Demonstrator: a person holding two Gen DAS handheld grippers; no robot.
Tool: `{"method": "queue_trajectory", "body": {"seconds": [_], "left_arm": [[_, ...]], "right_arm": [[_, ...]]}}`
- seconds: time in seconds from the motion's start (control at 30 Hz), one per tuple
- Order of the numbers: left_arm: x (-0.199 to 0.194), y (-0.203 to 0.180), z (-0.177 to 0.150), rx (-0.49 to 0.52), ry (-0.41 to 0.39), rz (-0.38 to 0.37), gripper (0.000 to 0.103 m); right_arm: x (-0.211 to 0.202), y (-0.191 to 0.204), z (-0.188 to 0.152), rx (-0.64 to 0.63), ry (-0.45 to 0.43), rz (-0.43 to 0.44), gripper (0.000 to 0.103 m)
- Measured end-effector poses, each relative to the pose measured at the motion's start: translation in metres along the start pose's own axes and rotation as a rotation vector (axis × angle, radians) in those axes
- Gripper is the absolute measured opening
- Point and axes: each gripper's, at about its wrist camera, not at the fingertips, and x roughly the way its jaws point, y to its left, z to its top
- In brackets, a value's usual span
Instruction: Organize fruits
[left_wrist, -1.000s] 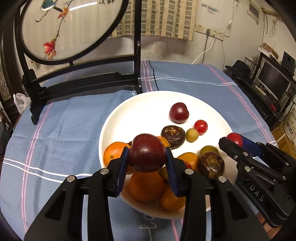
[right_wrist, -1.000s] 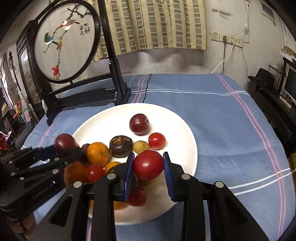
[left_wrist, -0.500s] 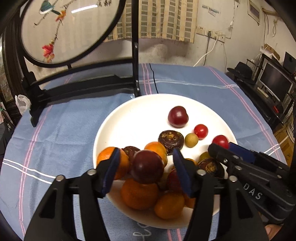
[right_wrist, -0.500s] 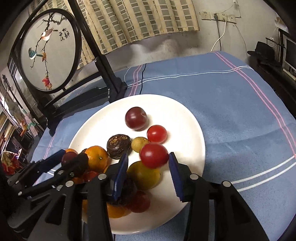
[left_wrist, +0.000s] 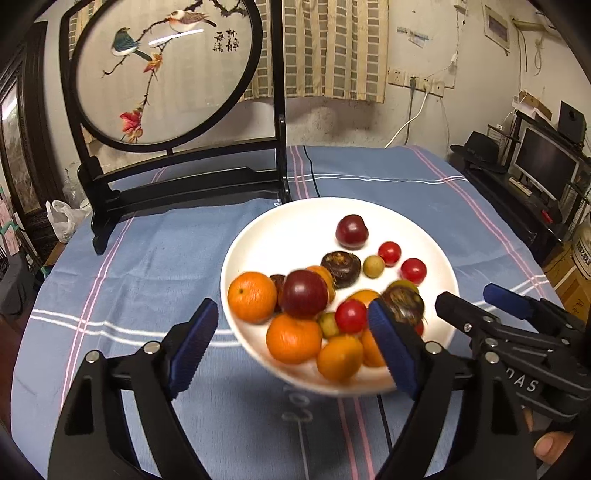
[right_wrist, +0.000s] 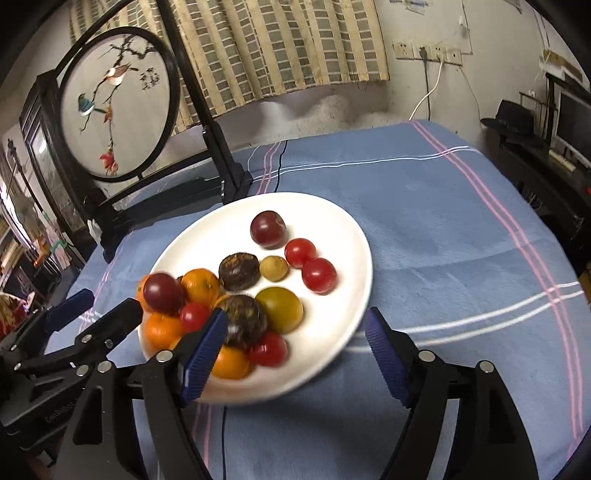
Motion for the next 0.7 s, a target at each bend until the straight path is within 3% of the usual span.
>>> {"method": "queue_trajectory", "body": {"seconds": [0.37, 0.7], "left_arm": [[-0.043, 0.013, -0.049, -0.033, -0.01, -0.031, 0.094], [-0.063, 0.018, -0.095, -0.016, 0.035, -0.051, 0.095]], "right_arm": [[-0.042, 0.004, -0.056, -0.056, 0.003, -0.007, 0.09], [-0.063, 0.02, -0.095, -0.168, -0.003, -0.064, 0.092]]}}
